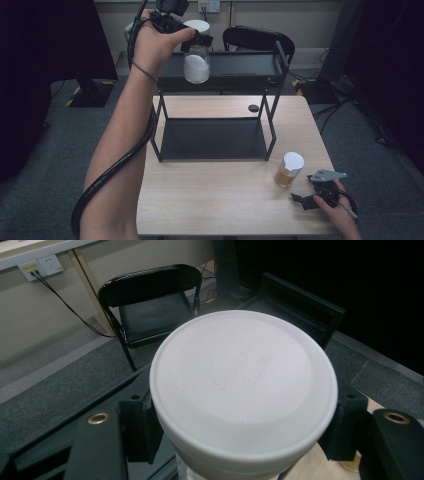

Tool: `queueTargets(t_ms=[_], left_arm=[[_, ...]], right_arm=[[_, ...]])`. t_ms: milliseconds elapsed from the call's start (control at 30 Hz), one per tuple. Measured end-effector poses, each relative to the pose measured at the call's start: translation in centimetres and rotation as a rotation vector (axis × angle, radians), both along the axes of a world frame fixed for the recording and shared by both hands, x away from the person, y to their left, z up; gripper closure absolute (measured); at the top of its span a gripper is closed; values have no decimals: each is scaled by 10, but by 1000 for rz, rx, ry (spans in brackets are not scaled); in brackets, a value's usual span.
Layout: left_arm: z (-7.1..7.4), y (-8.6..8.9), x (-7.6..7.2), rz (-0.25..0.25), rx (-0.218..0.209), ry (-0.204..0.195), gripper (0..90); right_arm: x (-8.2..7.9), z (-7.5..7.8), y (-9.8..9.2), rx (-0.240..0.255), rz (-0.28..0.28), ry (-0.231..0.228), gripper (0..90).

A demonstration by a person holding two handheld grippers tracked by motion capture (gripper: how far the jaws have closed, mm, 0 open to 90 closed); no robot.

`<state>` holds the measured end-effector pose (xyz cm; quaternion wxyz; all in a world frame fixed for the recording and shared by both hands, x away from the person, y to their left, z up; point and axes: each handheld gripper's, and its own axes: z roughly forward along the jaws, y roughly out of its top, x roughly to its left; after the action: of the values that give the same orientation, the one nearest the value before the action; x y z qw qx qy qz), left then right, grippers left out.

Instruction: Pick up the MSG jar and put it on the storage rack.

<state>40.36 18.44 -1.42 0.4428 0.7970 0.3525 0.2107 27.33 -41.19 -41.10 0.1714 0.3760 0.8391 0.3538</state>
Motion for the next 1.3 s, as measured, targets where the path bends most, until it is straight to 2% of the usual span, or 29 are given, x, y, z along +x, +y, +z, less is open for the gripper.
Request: queueTargets(t_ms=[300, 400, 733, 833, 1300], left_arm=[[-1, -3, 16, 32, 7, 1, 338], [-4, -2, 21, 42, -7, 5, 338], [-7, -1, 35, 82, -11, 12, 338], [-7, -2, 38, 87, 4, 19, 338], [-15, -4, 47, 119, 15, 28, 338]], right_arm=[[0, 0, 0, 0, 0, 0, 0], [0, 0, 0, 0, 0, 0, 0], [0, 0, 0, 0, 0, 0, 0], [0, 0, 0, 0, 0, 1, 0], [0, 0, 0, 0, -1, 1, 0]])
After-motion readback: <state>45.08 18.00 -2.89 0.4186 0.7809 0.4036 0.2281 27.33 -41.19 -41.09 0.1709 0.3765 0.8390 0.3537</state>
